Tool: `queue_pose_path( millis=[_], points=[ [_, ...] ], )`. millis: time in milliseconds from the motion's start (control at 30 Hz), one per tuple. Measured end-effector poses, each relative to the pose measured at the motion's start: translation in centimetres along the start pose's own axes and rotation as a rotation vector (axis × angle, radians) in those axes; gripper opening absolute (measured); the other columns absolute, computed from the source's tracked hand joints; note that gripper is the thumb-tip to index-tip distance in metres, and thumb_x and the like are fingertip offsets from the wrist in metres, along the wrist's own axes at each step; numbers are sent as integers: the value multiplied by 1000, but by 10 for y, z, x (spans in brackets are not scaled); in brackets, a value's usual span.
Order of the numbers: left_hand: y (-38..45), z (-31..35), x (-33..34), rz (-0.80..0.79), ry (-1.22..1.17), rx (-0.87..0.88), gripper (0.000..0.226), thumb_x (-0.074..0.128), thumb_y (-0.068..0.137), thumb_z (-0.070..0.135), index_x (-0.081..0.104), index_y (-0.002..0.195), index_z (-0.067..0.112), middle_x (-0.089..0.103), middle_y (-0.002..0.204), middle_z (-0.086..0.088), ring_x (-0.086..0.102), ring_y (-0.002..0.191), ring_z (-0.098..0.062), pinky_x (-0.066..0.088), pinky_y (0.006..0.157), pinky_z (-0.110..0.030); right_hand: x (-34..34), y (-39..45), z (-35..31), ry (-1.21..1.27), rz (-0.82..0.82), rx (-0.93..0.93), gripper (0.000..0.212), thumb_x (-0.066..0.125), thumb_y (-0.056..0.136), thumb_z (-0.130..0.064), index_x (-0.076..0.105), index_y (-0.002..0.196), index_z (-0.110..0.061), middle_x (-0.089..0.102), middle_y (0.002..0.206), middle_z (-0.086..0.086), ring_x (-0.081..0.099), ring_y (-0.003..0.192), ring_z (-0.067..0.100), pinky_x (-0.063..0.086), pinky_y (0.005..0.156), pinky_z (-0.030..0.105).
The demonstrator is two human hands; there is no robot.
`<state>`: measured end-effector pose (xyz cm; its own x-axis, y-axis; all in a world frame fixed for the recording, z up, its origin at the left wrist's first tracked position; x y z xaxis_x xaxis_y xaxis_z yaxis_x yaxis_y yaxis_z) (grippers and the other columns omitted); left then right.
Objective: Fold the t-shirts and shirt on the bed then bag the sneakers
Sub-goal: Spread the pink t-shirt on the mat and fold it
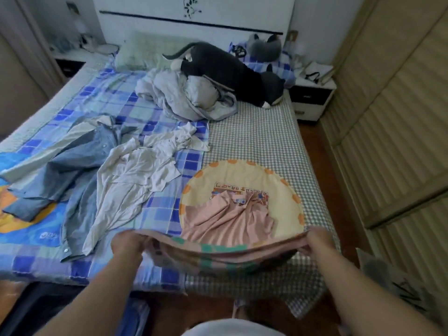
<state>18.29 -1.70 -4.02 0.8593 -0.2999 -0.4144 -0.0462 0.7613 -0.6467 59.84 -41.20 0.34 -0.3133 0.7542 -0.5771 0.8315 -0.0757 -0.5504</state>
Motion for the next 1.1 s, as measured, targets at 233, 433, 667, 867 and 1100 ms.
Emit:
queue_pose_path(
  millis=[233, 433, 667, 867, 1100],
  points=[
    [-107, 402, -38, -318, -901, 413, 29, 31, 107, 4, 55, 114, 18, 64, 85, -7, 63, 67, -15, 54, 64, -26, -103, -25, -368, 947, -379, -375, 25, 33, 105, -9, 51, 89, -15, 55, 91, 9, 57, 84, 23, 58, 60, 28],
    [-192, 521, -94, -406, -1066, 665, 36, 25, 105, -1, 54, 93, 16, 64, 64, -6, 62, 46, -14, 60, 59, -30, -197, -89, -478, 1103, -265, -662, 28, 30, 106, -19, 58, 101, -18, 72, 76, 3, 71, 68, 18, 56, 48, 27],
    [-151, 449, -97, -287, -778, 627, 40, 22, 101, -5, 55, 94, 14, 65, 89, -11, 72, 66, -15, 61, 80, -29, -164, -90, -397, 1039, -191, -626, 32, 34, 99, -5, 58, 87, -24, 71, 61, -3, 72, 60, 13, 58, 54, 28],
    [-48, 286, -68, -225, -351, 435, 41, 28, 98, -11, 60, 93, 15, 67, 89, -17, 72, 54, -17, 59, 65, -34, -75, -49, -246, 745, -83, -437, 35, 41, 95, 5, 65, 88, -20, 69, 90, 8, 66, 71, 16, 54, 49, 21],
    [47, 85, -17, -129, -124, 178, 36, 33, 95, -11, 61, 96, 12, 65, 77, -15, 66, 62, -23, 49, 68, -32, 48, 8, -56, 409, -120, -119, 28, 44, 98, 12, 66, 94, -5, 64, 96, 6, 66, 84, 24, 59, 59, 31]
  ],
)
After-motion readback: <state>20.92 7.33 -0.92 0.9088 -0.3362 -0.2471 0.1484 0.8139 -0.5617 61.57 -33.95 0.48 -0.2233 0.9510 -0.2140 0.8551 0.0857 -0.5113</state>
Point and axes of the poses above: each hand's wrist, its own y-axis towards the middle knuckle, its own x-axis out of the palm, z = x × y, the point moved 8 cm from there along y, towards the middle knuckle
